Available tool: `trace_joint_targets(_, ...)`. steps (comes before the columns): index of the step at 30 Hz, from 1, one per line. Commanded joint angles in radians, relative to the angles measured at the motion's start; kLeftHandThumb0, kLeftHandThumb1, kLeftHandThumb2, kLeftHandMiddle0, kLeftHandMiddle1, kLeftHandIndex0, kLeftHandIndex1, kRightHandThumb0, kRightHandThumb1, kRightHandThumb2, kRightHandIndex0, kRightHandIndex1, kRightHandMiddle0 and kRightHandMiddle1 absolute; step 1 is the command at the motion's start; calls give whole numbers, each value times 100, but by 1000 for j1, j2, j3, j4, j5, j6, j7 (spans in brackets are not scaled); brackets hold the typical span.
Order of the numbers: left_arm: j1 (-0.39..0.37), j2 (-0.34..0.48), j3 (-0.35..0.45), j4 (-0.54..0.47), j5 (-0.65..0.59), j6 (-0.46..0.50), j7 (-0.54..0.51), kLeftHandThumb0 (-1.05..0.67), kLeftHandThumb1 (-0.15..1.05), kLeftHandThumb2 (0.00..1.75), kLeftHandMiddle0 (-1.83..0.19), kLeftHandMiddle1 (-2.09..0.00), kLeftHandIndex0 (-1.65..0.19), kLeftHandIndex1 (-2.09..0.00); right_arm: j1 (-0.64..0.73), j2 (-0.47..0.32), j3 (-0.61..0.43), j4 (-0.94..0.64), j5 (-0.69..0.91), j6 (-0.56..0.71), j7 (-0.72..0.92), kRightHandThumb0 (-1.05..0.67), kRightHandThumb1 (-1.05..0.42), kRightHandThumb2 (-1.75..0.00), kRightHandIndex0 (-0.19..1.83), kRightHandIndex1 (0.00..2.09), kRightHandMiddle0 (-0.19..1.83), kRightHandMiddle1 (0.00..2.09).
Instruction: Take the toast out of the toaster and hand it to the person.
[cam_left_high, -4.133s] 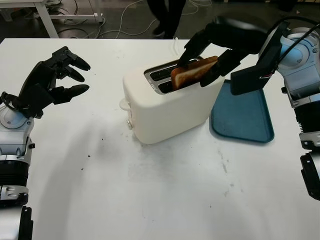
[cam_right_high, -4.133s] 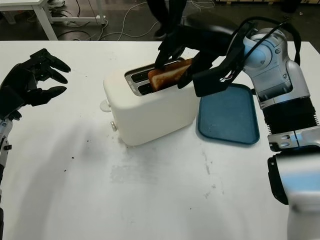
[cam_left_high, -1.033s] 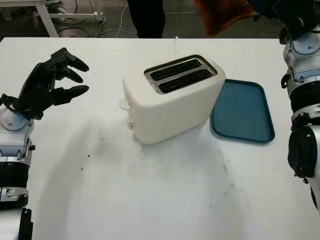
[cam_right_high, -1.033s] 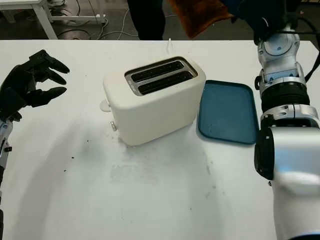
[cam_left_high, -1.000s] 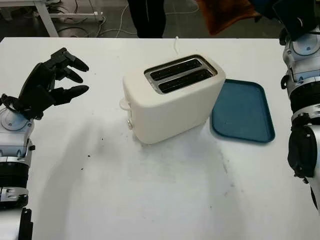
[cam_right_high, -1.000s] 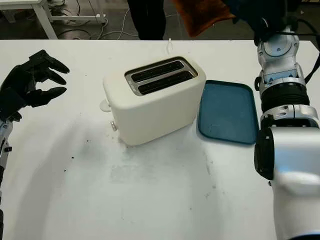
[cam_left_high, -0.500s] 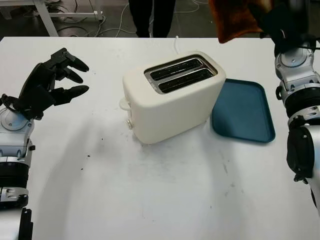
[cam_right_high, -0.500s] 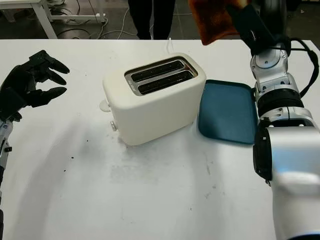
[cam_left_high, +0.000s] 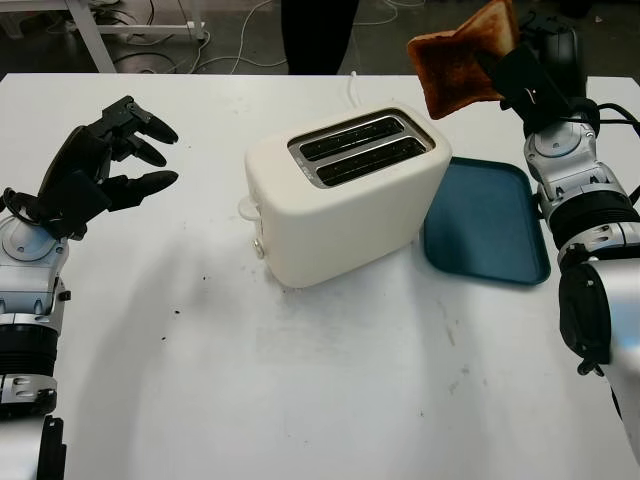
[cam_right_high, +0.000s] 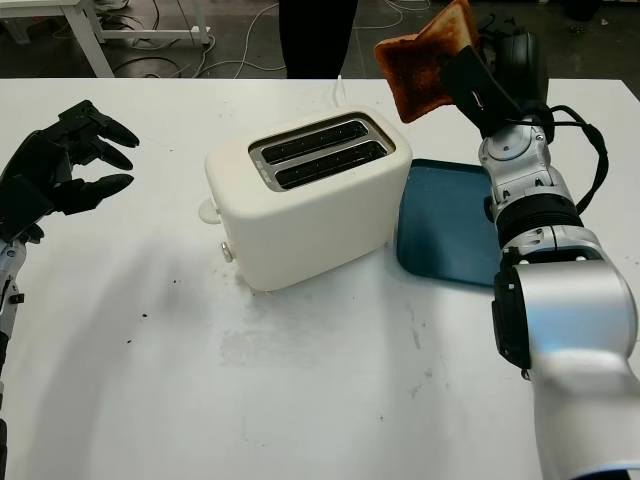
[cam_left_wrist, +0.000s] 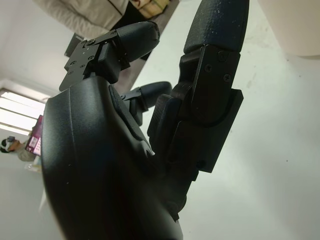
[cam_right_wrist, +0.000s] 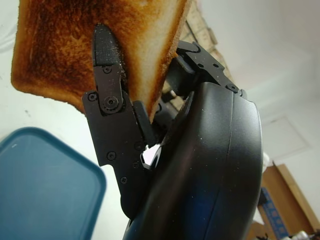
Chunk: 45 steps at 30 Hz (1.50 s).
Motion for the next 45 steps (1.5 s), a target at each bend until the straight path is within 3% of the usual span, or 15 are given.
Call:
trace_joint_targets(1,8,-7,0,4,6,-13,6,-105,92,13,-20,-153,-19,-143,19,13,-12,6,21,2,4,-28,-92,-27,94,175,71,173)
trace_joint_targets(11,12,-10,4,-5,0,1,5,-105,92,12,-21,-152,-21,-142,27,34,-1,12,11,35,-14,-26,-92,-32,80,175,61,172)
trace_joint_targets(14,13,-10,4,-6,0,1,5,-105,92,12,-21,-153,-21,-143,25,42,-10,11,27,42,-16,-28,-92,-29,73,175,59,153)
trace_joint_targets(16,12,-10,3,-2,3,-6,6,-105,92,13,-21,-152,-20,-143,26,50,-32,10,53,37,-5,-27,-92,-28,65,175,58,115)
trace_joint_targets(17,12,-10,3,-2,1,-5,5,-105,92,13,-21,-152,-20,-142,27,53,-33,9,54,37,-8,-26,-92,-27,65,175,60,112)
trace_joint_targets(18,12,-10,3,-2,3,-6,6,-105,92,12,-21,-152,-20,-142,28,54,-31,10,52,37,-10,-27,-92,-26,68,175,63,121)
trace_joint_targets(19,12,-9,3,-3,5,-5,8,-105,92,12,-21,-152,-20,-143,30,55,-32,10,52,37,-10,-27,-92,-25,79,175,66,150)
trace_joint_targets(20,13,-9,2,-4,7,-4,9,-105,92,12,-21,-152,-20,-143,32,57,-35,10,55,36,-7,-26,-92,-25,84,175,65,162)
trace_joint_targets(22,13,-9,3,-7,4,2,8,-105,92,12,-21,-152,-20,-143,32,62,-43,11,63,42,-2,-27,-92,-25,88,175,64,172)
trace_joint_targets(31,12,-11,6,-3,-9,2,-3,-105,92,12,-21,-152,-21,-143,32,61,-37,9,56,42,-11,-27,-92,-26,96,175,71,175)
trace_joint_targets(35,11,-12,5,-1,-6,0,1,-105,92,11,-20,-152,-20,-142,29,64,-38,9,60,52,-12,-27,-92,-26,91,175,63,174)
trace_joint_targets(39,12,-11,3,-2,1,-5,7,-105,92,13,-20,-153,-20,-143,29,67,-39,8,62,51,-11,-26,-92,-24,89,175,63,162)
trace_joint_targets(45,13,-11,5,-6,-4,2,2,-105,92,13,-19,-153,-19,-143,28,70,-34,8,57,55,-13,-26,-92,-24,89,175,61,173)
